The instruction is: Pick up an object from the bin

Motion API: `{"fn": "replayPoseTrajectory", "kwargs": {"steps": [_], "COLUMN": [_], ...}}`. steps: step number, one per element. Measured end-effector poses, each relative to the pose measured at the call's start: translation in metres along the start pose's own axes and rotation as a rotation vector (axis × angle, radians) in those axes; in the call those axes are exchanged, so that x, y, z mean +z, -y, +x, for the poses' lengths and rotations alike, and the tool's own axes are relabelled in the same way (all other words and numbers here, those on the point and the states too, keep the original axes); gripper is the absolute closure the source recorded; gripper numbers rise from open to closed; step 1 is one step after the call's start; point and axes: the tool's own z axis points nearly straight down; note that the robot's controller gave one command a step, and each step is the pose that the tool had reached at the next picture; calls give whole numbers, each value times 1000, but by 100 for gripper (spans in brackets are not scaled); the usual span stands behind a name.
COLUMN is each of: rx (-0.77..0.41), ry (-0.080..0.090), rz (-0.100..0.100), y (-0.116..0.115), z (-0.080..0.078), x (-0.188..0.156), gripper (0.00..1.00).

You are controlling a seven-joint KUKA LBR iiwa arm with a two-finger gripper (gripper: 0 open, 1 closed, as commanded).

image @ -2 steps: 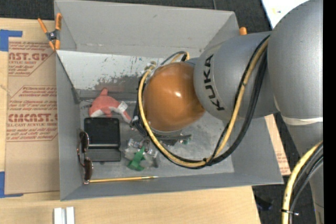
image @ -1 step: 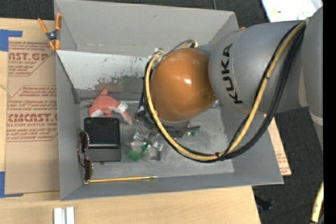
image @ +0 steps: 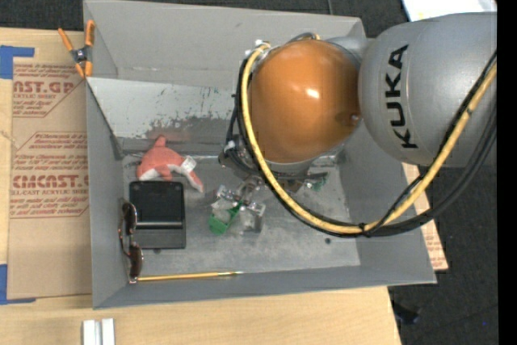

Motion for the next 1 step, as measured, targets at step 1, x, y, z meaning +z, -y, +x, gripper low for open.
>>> {"fn": "replayPoseTrajectory", "kwargs": {"steps": [1], "rx": [-158], "ry": [6], "rz": [8], "y": [-6], "z": [-5], "x": [-37], "gripper": [100]}}
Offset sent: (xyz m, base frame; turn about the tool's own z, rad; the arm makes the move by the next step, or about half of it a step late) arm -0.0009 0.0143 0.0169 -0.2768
